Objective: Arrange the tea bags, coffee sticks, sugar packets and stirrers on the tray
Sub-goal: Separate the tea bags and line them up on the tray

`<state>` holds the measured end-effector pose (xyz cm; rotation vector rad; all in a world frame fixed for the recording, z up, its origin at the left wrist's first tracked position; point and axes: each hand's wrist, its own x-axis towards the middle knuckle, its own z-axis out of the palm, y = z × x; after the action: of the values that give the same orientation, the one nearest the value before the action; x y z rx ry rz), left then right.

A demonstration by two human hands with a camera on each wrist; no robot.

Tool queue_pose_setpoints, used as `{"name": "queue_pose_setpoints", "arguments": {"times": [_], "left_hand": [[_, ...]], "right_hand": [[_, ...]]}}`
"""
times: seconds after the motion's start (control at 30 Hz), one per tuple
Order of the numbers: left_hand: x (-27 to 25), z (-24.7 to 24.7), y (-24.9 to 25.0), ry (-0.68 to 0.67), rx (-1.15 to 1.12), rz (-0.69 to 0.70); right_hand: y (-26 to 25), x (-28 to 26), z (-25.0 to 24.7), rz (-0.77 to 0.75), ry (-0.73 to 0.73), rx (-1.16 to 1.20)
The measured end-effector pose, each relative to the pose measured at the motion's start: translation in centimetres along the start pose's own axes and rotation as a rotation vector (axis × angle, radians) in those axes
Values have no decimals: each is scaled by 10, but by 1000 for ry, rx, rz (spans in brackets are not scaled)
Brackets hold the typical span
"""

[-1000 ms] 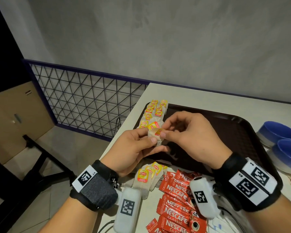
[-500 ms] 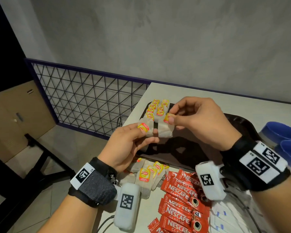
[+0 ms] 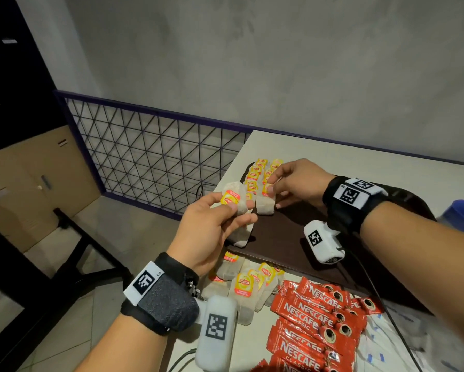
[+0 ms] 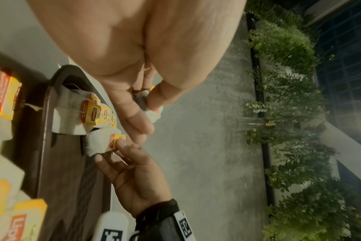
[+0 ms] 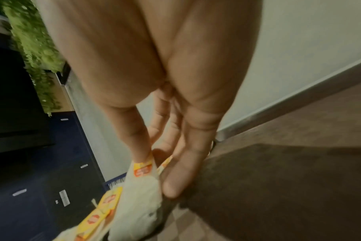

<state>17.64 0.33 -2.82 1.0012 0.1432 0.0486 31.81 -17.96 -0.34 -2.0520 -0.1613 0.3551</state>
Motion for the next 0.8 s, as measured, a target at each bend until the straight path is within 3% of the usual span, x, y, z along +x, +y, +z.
{"name": "queue_pose_setpoints", "arguments": {"times": [0.37,0.53,0.8], "left_hand": [[3,-3,-2,-12,-1,-2],[3,-3,-3,-39,11,-5],[0,-4,-5,-169,104,-20]], "right_hand": [[4,28,11,-20,156,-295],[-2,15,5,-55,236,-255],[-30,-72,16,-299,16,91]]}}
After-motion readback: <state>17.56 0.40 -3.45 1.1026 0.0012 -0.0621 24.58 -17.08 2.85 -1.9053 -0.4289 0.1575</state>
